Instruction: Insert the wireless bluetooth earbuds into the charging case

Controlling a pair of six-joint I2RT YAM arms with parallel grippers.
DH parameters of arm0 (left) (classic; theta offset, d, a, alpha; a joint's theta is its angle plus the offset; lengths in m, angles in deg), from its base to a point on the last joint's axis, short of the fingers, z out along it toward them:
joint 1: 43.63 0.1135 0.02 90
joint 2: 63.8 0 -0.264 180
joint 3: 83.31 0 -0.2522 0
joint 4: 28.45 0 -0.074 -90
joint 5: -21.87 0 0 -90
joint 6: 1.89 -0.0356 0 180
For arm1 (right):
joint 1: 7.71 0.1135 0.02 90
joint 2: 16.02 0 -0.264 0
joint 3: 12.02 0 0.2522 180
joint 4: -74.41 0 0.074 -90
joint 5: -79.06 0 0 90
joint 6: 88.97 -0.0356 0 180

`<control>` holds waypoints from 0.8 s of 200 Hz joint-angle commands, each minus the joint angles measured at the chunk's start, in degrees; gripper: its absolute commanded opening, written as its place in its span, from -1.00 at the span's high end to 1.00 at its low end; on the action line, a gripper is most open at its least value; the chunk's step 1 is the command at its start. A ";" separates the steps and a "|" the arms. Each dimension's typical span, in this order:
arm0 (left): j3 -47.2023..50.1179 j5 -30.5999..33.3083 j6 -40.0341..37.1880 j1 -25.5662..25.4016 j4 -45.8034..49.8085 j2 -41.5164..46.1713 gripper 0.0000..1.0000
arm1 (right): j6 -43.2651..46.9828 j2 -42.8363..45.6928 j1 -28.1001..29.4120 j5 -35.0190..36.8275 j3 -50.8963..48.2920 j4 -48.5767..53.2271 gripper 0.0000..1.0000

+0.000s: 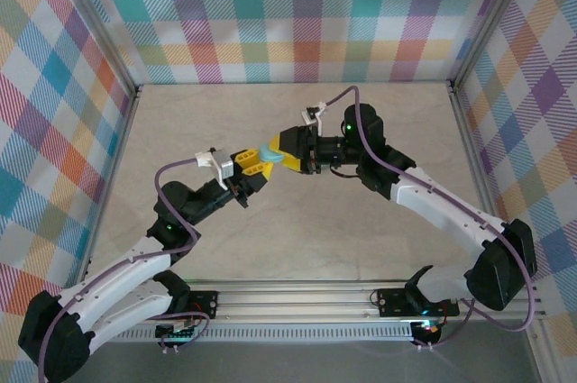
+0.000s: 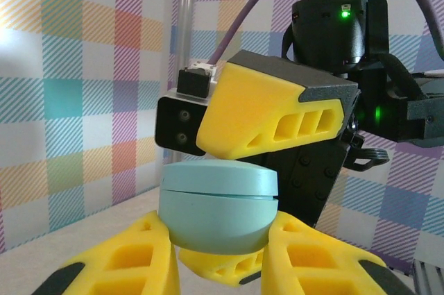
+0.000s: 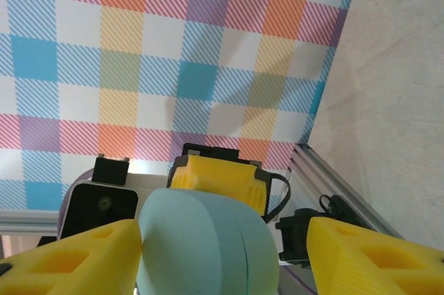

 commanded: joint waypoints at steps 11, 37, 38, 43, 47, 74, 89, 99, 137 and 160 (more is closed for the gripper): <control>-2.36 -1.18 0.76 -0.73 -4.39 -0.85 1.00 | -4.17 -0.90 -0.40 -2.50 -0.65 -5.97 -0.17; -1.69 -0.79 0.52 -0.82 -3.85 -0.89 1.00 | -4.78 -0.81 -0.55 -2.40 -1.19 -6.80 -0.02; -1.63 -0.76 0.51 -0.82 -3.81 -0.85 1.00 | -4.75 -0.81 -0.56 -2.40 -1.20 -6.81 -0.02; -1.42 -0.54 0.49 -0.82 -3.62 -0.79 1.00 | -4.79 -0.73 -0.57 -2.39 -1.28 -6.90 0.03; -1.30 -0.43 0.43 -0.82 -3.52 -0.73 1.00 | -4.88 -0.81 -0.57 -2.40 -1.29 -7.00 0.06; -0.92 0.38 -0.02 -0.82 -1.50 -0.40 1.00 | -5.47 -0.81 -0.86 -2.08 -2.03 -7.92 0.25; -0.78 0.99 -0.12 -0.81 0.00 -0.35 0.96 | -5.89 -0.81 -1.03 -1.96 -2.43 -8.83 0.31; -0.71 1.59 -0.12 -0.84 0.99 -0.28 0.91 | -6.09 -0.81 -1.10 -1.77 -2.65 -9.17 0.34; -0.79 3.05 -0.25 -0.82 4.07 -0.01 0.53 | -6.20 -1.07 -1.49 -1.35 -3.04 -9.74 0.42; -1.15 3.29 -0.81 -0.82 6.38 0.13 0.22 | -6.28 -1.08 -2.42 -0.90 -3.73 -9.61 0.46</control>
